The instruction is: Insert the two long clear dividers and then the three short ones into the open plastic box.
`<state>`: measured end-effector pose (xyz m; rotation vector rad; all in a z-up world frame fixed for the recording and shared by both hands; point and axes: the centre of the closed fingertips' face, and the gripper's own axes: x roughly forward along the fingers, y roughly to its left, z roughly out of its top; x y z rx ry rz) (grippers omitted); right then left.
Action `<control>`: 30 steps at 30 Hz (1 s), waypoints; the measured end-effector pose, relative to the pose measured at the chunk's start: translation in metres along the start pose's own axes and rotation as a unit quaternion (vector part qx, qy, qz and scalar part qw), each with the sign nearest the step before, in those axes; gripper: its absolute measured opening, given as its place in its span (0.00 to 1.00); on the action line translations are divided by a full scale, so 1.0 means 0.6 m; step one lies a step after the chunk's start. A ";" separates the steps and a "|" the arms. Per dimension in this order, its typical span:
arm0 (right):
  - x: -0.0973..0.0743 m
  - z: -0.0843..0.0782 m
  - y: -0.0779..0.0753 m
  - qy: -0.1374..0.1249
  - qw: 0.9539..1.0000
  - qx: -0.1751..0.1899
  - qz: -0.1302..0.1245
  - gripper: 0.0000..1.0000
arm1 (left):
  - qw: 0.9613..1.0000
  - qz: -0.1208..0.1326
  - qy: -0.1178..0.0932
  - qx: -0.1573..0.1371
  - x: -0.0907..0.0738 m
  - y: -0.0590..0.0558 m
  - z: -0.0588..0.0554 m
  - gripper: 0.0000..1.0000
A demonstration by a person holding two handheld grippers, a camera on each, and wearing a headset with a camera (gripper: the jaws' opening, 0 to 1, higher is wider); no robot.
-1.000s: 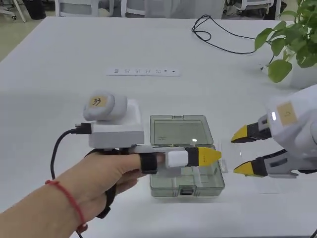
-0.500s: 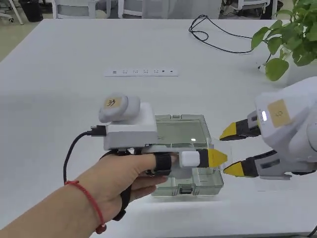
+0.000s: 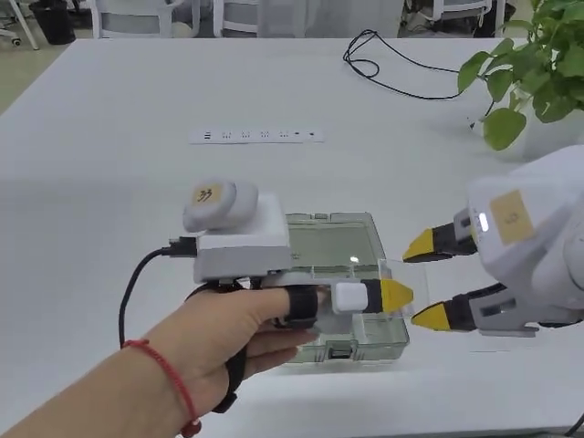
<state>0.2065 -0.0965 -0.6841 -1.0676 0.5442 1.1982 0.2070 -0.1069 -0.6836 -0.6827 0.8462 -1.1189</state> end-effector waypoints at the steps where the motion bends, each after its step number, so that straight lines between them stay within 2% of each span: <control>1: -0.001 0.000 0.001 0.000 1.000 0.000 0.000 0.33 | 1.000 0.000 -0.001 -0.002 0.000 0.000 0.000 0.00; 7: -0.003 0.003 0.002 -0.004 1.000 -0.003 -0.002 0.33 | 1.000 -0.003 -0.007 -0.008 -0.002 -0.001 0.000 0.00; 12: -0.010 0.010 -0.007 -0.016 1.000 0.016 -0.002 0.36 | 1.000 0.003 -0.014 -0.004 -0.007 0.003 0.002 0.00; 13: -0.014 0.013 -0.010 -0.025 0.999 0.025 -0.001 0.37 | 1.000 0.005 -0.013 0.003 -0.008 0.005 0.002 0.00; 15: -0.021 0.020 -0.015 -0.049 0.997 0.053 0.010 0.37 | 0.999 0.012 -0.006 0.035 -0.013 0.013 0.001 0.00; 17: -0.027 0.019 -0.022 -0.057 0.996 0.066 0.017 0.36 | 0.996 0.001 0.002 0.084 -0.018 0.007 -0.004 0.00; 19: -0.031 0.020 -0.019 -0.077 0.992 0.082 0.055 0.31 | 0.990 -0.013 0.012 0.141 -0.023 -0.001 -0.010 0.00; 21: -0.036 0.029 -0.019 -0.099 0.986 0.104 0.082 0.27 | 0.980 -0.024 0.029 0.196 -0.028 -0.008 -0.022 0.00; 23: -0.040 0.040 -0.015 -0.120 0.979 0.120 0.116 0.24 | 0.969 -0.034 0.043 0.241 -0.032 -0.014 -0.032 0.00; 24: -0.042 0.045 -0.012 -0.131 0.971 0.138 0.142 0.22 | 0.965 -0.039 0.046 0.257 -0.034 -0.018 -0.035 0.00; 25: -0.042 0.048 -0.009 -0.137 0.967 0.145 0.158 0.19 | 0.958 -0.048 0.043 0.278 -0.036 -0.024 -0.036 0.00; 27: -0.048 0.057 0.001 -0.145 0.960 0.146 0.191 0.15 | 0.952 -0.055 0.049 0.298 -0.040 -0.030 -0.040 0.00; 28: -0.049 0.058 0.006 -0.144 0.956 0.150 0.209 0.15 | 0.950 -0.057 0.049 0.303 -0.041 -0.032 -0.041 0.00; 30: -0.049 0.058 0.010 -0.142 0.953 0.147 0.224 0.12 | 0.945 -0.064 0.046 0.317 -0.044 -0.038 -0.041 0.00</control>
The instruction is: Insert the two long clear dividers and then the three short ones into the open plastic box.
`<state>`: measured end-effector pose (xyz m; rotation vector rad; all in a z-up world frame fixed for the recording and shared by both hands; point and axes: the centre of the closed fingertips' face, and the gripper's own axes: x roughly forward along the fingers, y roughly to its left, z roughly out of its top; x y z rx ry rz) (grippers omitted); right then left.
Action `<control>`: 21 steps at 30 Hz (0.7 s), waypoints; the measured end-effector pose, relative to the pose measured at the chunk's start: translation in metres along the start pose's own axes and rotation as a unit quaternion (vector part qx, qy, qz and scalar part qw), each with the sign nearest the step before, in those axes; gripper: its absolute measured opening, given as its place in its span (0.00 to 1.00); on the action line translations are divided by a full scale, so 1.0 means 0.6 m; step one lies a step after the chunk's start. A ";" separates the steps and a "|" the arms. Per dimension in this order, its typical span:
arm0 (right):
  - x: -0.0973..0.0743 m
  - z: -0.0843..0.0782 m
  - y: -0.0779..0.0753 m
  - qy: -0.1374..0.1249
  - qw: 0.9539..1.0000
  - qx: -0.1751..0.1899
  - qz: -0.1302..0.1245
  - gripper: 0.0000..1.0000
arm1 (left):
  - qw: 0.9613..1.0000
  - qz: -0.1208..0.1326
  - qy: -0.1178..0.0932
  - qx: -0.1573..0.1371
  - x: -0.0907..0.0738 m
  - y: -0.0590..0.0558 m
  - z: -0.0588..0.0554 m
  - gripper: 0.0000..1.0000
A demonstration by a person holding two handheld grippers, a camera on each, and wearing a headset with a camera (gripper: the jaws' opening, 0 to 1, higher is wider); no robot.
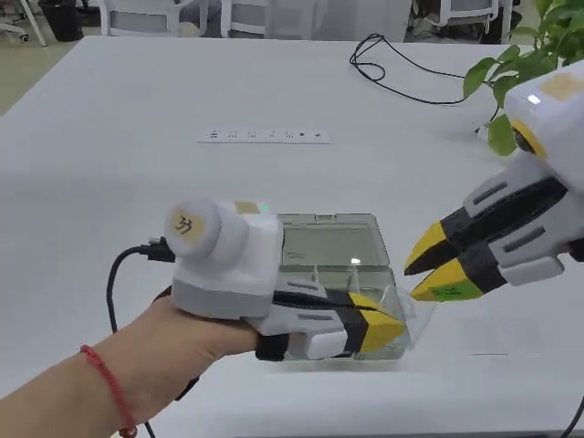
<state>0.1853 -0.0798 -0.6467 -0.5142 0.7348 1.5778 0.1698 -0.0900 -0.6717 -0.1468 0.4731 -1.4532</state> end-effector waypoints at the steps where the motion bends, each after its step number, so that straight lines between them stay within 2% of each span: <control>1: 0.002 0.000 0.008 0.000 1.000 0.004 0.019 0.11 | 1.000 -0.001 -0.002 0.004 -0.001 -0.002 0.002 0.00; 8: 0.010 0.000 0.018 0.005 0.999 0.013 0.053 0.08 | 1.000 -0.008 -0.012 0.027 -0.007 -0.011 0.009 0.00; 21: 0.020 -0.003 0.031 0.004 0.998 0.006 0.070 0.03 | 0.999 -0.008 -0.016 0.035 -0.008 -0.016 0.007 0.00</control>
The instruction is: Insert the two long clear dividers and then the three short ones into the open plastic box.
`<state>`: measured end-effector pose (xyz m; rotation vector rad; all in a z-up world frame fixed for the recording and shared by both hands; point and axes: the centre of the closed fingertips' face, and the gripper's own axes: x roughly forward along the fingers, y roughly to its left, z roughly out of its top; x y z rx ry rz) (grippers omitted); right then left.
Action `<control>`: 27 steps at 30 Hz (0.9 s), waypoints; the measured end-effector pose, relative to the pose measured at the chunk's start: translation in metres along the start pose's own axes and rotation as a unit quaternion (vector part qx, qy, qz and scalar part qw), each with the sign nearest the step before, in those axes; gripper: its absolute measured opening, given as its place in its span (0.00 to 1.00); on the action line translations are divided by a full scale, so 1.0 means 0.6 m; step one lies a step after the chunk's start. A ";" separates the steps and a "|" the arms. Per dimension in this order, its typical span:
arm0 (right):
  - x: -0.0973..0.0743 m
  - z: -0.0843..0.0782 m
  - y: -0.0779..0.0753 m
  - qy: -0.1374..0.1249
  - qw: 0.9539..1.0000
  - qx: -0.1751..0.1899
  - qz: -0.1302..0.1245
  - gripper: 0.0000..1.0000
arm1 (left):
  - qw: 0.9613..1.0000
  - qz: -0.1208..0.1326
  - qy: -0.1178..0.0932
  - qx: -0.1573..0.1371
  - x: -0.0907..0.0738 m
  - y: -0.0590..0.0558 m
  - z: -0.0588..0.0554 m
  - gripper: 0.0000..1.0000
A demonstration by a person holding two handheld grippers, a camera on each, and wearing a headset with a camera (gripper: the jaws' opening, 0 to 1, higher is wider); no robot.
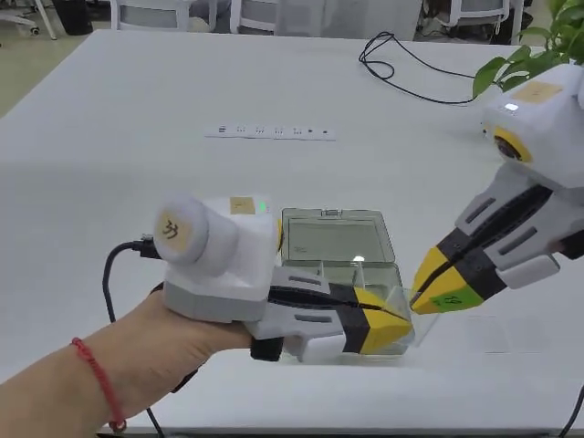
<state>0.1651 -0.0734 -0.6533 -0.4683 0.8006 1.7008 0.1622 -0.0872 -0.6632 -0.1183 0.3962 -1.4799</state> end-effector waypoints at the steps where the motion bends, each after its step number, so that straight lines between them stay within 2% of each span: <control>1: 0.001 0.000 0.000 0.001 1.000 -0.001 -0.001 0.03 | 1.000 0.001 0.000 0.000 0.000 0.001 0.000 0.00; 12: 0.009 0.001 0.001 0.003 1.000 -0.008 -0.007 0.03 | 1.000 0.013 0.001 0.007 -0.005 0.004 -0.008 0.00; 16: 0.006 0.006 -0.005 0.000 1.000 -0.011 -0.014 0.03 | 1.000 0.025 0.009 0.008 -0.013 0.011 -0.017 0.01; 23: -0.001 0.016 -0.025 -0.012 0.999 -0.012 -0.035 0.03 | 0.998 0.057 0.023 0.005 -0.037 0.033 -0.037 0.14; 27: -0.002 0.024 -0.042 -0.017 0.998 -0.015 -0.055 0.03 | 0.996 0.079 0.029 0.005 -0.054 0.049 -0.043 0.27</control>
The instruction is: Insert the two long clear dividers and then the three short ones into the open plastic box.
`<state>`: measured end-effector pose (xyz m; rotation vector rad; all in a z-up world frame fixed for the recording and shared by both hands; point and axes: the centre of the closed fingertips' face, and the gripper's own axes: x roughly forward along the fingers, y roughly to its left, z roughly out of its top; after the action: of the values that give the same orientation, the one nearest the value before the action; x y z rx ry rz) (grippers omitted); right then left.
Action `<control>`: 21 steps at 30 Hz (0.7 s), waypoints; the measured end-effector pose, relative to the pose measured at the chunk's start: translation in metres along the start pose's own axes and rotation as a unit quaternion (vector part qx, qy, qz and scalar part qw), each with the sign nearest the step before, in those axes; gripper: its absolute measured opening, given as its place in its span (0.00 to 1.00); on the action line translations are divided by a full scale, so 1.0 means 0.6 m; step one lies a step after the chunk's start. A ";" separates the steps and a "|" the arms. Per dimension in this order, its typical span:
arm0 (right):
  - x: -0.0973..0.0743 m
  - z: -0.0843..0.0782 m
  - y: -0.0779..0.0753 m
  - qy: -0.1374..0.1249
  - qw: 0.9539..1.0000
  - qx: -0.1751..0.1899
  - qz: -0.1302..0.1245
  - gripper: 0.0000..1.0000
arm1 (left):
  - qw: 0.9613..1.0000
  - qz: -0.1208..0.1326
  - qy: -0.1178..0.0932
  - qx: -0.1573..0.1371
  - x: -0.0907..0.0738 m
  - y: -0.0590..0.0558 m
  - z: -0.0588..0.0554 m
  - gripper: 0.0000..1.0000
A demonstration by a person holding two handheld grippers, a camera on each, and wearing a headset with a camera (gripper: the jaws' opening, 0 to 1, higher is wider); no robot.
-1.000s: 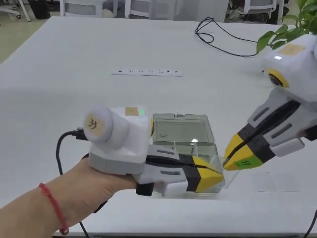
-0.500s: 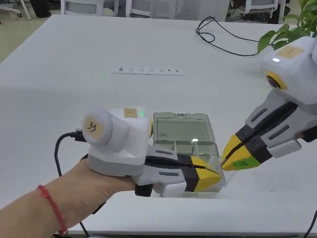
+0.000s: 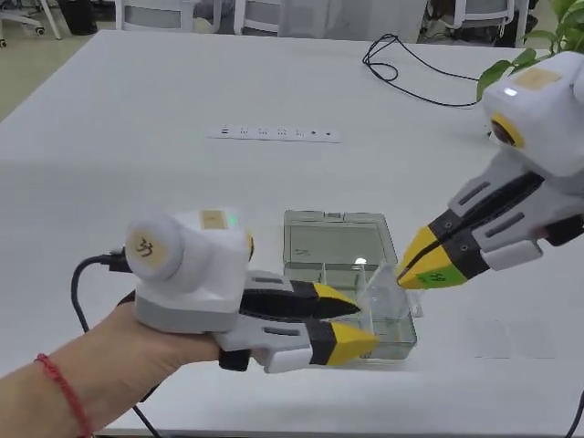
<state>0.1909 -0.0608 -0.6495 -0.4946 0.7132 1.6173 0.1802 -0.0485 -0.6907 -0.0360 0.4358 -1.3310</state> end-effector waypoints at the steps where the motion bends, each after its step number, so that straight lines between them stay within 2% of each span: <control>1: 0.001 0.003 -0.006 -0.004 1.000 0.001 -0.006 0.03 | 1.000 0.005 0.002 -0.002 -0.002 0.005 -0.002 0.31; 6: 0.010 0.010 -0.030 -0.007 1.000 0.001 -0.025 0.03 | 1.000 0.026 0.008 0.001 -0.016 0.023 -0.010 0.45; 15: 0.040 0.019 -0.074 -0.003 0.999 -0.004 -0.050 0.03 | 0.997 0.069 0.017 0.007 -0.043 0.068 -0.027 0.71; 21: 0.065 0.012 -0.112 0.003 0.998 -0.004 -0.068 0.03 | 0.996 0.088 0.025 0.013 -0.052 0.087 -0.040 0.90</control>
<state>0.2511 -0.0230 -0.6821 -0.5415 0.6635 1.4931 0.2158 -0.0007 -0.7179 0.0568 0.4537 -1.1657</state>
